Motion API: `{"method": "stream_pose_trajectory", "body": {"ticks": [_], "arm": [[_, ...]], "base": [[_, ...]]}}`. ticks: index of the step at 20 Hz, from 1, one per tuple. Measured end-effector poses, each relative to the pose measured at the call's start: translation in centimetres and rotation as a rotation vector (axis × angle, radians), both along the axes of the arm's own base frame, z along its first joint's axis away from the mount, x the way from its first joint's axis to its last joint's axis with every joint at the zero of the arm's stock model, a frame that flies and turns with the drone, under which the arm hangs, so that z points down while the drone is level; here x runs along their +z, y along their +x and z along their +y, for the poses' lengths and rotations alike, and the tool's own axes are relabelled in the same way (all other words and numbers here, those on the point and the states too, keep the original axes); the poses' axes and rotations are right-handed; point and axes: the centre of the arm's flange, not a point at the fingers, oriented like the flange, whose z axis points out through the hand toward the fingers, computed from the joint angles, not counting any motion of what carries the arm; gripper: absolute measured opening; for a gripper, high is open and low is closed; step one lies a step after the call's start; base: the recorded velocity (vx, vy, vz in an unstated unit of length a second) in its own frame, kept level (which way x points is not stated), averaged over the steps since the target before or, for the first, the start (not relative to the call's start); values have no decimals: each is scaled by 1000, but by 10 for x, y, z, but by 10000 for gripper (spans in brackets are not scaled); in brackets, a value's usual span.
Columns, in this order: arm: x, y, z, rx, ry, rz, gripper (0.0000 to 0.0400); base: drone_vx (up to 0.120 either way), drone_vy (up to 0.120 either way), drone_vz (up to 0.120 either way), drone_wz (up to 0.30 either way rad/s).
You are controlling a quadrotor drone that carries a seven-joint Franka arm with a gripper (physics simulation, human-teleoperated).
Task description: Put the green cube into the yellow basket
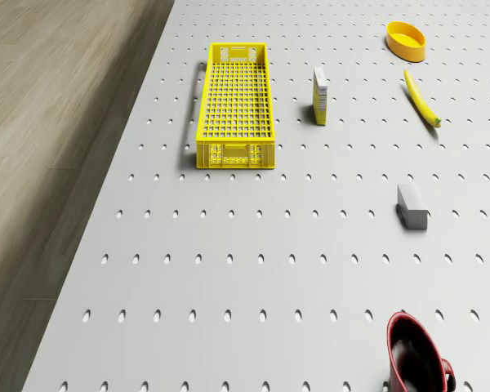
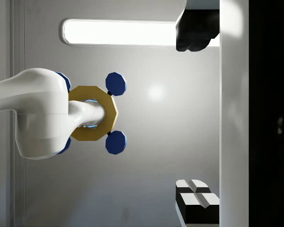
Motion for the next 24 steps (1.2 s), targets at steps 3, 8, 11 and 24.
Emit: {"method": "stream_pose_trajectory", "body": {"ticks": [3,8,11,24], "arm": [[0,0,0,0,-1,-2,400],[0,-1,1,0,-6,-6,400],[0,-1,1,0,-12,-8,400],[-1,-2,13,-3,-127,-18,400]], "base": [[0,120,0,0],[40,112,0,0],[120,0,0,0],[43,0,-55,0]]}}
